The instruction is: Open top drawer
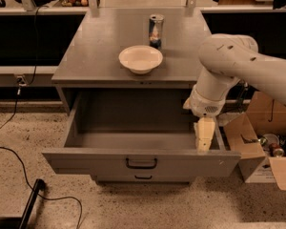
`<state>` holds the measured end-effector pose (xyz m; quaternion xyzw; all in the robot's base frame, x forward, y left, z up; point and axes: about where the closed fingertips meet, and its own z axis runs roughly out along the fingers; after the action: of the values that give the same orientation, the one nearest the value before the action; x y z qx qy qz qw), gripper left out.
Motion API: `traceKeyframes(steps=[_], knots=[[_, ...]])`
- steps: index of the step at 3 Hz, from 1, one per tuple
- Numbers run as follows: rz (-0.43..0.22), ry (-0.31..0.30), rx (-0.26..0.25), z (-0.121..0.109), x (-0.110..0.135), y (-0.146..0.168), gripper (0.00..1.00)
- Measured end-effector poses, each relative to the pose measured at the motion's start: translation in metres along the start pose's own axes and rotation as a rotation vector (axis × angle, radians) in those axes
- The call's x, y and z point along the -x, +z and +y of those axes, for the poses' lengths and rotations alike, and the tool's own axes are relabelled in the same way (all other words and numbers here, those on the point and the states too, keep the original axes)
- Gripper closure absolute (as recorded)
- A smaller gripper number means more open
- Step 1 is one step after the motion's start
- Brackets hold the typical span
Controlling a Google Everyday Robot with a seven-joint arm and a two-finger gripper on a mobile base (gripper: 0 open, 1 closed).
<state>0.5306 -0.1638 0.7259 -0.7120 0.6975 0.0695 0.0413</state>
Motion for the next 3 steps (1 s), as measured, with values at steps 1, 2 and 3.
traceKeyframes(steps=[1, 2, 3], knots=[[0.021, 0.024, -0.012, -0.011, -0.01, 0.006, 0.19], [0.058, 0.031, -0.041, -0.024, -0.017, 0.023, 0.43], [0.076, 0.02, -0.067, -0.036, -0.016, 0.031, 0.66]])
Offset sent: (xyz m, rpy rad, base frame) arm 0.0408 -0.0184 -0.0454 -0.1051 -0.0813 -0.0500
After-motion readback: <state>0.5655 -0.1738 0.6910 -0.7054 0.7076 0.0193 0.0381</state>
